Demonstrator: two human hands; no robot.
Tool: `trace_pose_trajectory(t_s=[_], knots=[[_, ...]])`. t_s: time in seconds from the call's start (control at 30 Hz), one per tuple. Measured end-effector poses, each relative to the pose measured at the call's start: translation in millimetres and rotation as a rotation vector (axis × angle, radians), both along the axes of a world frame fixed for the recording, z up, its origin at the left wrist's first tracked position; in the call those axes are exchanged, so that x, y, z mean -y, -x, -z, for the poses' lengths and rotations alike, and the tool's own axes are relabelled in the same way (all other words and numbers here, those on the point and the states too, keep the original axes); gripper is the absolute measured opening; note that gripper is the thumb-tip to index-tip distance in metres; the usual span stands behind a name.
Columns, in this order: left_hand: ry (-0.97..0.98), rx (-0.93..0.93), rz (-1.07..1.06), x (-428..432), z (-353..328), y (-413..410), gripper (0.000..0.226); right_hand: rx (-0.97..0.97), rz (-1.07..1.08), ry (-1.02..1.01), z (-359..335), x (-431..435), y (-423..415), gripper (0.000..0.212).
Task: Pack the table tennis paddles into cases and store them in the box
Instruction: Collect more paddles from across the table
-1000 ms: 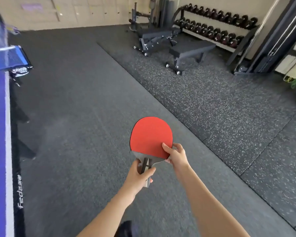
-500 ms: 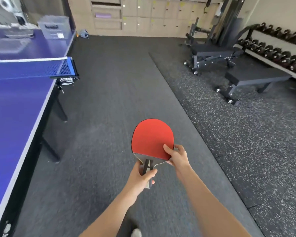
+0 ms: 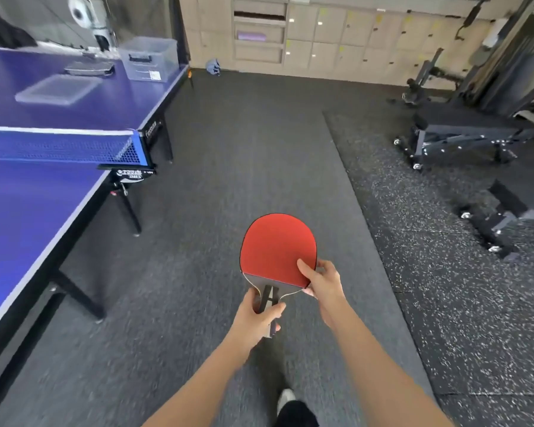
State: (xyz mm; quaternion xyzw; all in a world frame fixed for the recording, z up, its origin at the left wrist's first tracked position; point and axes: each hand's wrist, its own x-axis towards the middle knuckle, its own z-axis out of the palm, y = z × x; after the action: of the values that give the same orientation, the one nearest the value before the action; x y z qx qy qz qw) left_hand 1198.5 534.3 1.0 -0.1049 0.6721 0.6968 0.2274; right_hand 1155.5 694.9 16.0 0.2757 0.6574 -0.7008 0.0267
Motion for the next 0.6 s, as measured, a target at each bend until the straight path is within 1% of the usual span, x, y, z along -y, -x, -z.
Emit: trace_pose_trajectory(t_s=[0.13,0.23,0.37,0.43,0.6], knots=[[-0.003,0.021,-0.129,-34.1,-9.1,79.4,0.029,-0.011,-0.125,-0.028,-4.4,-26.1,97.1,0.050],[-0.020,0.031,-0.210,-41.8,-16.3,131.0,0.030,0.002,-0.187,-0.009,-6.8,-29.3,162.1,0.049],[-0.020,0.024,-0.310,-33.7,-9.7,205.7,0.036,0.005,-0.293,-0.007,-2.6,-15.2,249.0,0.049],[-0.018,0.008,-0.349,-25.5,-3.3,246.5,0.033,0.010,-0.333,0.002,4.0,-3.3,295.1,0.045],[-0.033,-0.015,-0.418,4.9,12.4,362.5,0.027,0.001,-0.406,-0.014,15.6,34.0,419.3,0.048]])
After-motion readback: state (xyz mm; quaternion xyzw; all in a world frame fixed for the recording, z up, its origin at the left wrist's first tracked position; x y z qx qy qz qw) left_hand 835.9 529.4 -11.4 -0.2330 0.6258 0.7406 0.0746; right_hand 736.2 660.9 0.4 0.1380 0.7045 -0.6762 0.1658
